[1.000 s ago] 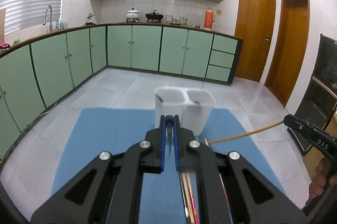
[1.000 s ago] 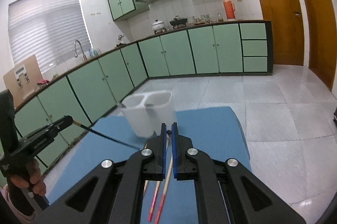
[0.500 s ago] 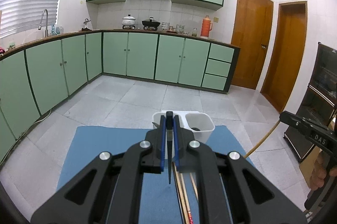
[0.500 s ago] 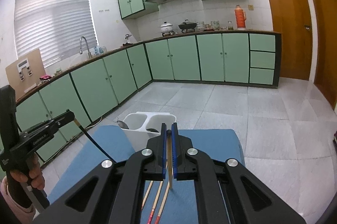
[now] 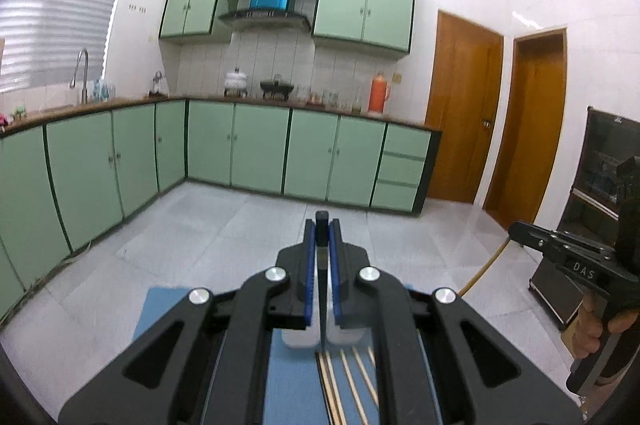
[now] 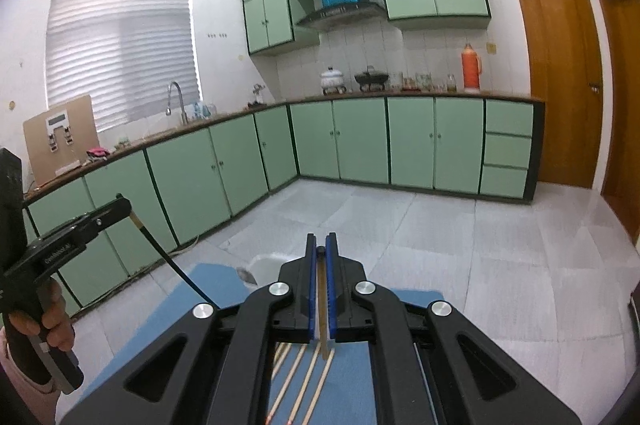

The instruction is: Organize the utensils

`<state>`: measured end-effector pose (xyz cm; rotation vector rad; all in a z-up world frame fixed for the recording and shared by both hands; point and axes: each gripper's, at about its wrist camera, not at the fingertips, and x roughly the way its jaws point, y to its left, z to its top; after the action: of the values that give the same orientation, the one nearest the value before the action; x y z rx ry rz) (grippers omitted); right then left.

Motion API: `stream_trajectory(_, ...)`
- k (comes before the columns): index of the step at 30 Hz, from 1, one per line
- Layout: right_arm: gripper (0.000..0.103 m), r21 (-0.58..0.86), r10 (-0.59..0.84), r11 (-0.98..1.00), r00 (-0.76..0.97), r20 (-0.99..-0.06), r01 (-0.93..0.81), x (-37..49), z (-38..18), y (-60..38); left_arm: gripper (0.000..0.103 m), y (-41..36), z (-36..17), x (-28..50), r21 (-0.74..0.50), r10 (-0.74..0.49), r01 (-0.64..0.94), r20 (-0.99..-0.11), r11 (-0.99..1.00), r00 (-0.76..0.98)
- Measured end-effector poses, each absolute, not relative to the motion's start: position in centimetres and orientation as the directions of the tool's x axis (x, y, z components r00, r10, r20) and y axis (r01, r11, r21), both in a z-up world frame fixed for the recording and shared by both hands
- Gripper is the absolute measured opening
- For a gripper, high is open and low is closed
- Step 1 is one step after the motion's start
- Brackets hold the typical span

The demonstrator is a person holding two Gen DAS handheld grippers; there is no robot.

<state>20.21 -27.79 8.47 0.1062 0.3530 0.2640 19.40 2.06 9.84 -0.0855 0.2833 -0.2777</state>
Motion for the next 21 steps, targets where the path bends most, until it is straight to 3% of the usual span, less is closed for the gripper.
stream_trajectory(9, 0.004, 0.111, 0.274, 0.96, 0.936, -0.222, -0.255, 22.5, 14.2, -26.9, 0.006, 0.0, 14.1, 22.5, -0.088, -0.27, 0.259, -0.159, 0.962, 0.95)
stream_trajectory(14, 0.004, 0.111, 0.283, 0.958, 0.935, -0.213, -0.265, 25.9, 14.8, -26.0, 0.006, -1.6, 13.9, 25.9, -0.069, -0.258, 0.25, -0.135, 0.966, 0.957)
stream_trajectory(21, 0.004, 0.112, 0.285, 0.958, 0.918, -0.274, -0.264, 31.2, 10.7, -24.2, 0.006, -3.6, 9.4, 31.5, -0.044, -0.244, 0.24, -0.208, 0.97, 0.947)
